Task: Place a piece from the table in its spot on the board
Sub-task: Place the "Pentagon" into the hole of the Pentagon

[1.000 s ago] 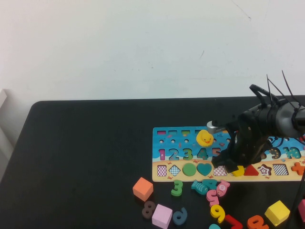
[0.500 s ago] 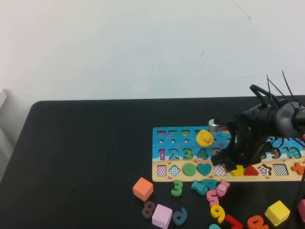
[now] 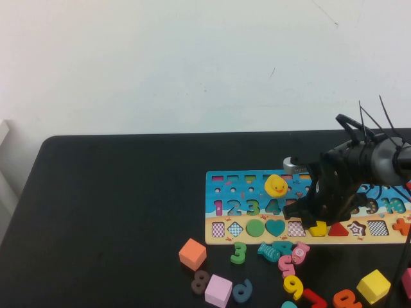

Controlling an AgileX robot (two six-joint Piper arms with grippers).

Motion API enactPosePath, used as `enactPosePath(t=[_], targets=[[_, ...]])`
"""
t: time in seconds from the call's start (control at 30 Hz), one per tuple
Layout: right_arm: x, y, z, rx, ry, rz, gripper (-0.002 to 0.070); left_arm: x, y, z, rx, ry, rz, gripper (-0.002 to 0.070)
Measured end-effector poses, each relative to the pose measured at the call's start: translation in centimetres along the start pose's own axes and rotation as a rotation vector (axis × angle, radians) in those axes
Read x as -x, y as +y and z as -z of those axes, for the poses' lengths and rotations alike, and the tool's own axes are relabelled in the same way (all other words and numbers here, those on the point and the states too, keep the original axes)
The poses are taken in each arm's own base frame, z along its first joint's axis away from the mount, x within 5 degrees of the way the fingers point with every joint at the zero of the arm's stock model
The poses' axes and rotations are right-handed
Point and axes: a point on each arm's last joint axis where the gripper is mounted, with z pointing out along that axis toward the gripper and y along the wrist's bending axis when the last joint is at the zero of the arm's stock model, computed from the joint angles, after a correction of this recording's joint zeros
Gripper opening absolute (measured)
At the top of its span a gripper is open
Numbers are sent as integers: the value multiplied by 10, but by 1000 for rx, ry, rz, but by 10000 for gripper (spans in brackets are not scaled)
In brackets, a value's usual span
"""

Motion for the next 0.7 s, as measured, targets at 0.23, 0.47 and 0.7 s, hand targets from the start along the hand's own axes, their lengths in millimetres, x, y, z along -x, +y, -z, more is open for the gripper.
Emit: enactPosePath(t=[0.23,0.47,0.7], targets=[[0,0,0,-3,3,2,386,0,0,0,0,0,0,-1],[-2,-1,0,-12,21,5,473,0,0,0,0,0,0,-1],[-3,-1,1,-21,42,9,496,0,0,0,0,0,0,-1]])
